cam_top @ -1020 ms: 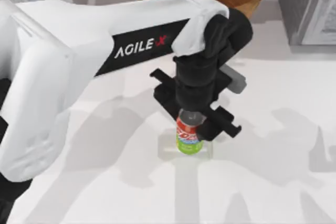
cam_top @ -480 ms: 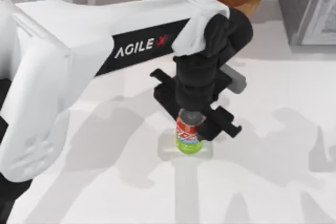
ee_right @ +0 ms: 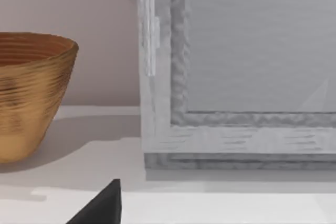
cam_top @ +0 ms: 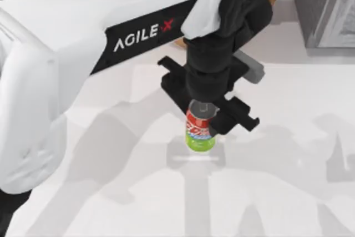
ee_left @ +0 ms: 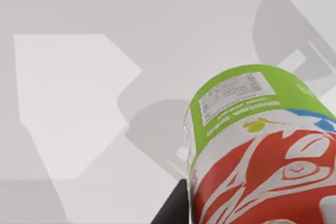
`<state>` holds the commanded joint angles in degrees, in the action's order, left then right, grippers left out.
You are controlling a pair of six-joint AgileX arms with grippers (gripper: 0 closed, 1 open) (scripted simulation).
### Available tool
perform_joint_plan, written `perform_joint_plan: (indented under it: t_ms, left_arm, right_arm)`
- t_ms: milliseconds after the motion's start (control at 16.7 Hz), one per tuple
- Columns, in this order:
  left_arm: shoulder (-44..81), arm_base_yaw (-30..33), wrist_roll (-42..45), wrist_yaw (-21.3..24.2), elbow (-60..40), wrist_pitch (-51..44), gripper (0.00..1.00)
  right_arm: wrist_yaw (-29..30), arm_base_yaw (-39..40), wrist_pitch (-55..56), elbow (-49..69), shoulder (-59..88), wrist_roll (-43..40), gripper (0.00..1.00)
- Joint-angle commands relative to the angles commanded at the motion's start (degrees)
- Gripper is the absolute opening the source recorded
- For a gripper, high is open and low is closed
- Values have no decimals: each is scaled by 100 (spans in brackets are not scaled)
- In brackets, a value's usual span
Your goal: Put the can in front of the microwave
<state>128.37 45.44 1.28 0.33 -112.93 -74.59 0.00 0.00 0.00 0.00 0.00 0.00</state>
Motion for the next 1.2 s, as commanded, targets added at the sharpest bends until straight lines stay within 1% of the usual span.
perform_joint_plan:
  t_ms: [300, 480, 720, 1200]
  left_arm:
    - [31, -70, 25, -3, 14, 13, 0]
    - [24, -549, 142, -3, 6, 0, 0]
    - [2, -1739, 444, -4, -9, -31, 0]
    - [-69, -4732, 1226, -5, -35, -104, 0]
  right_arm:
    - [0, 0, 0, 0, 0, 0, 100]
    - [0, 0, 0, 0, 0, 0, 100]
    - [0, 0, 0, 0, 0, 0, 100]
    - [0, 0, 0, 0, 0, 0, 100]
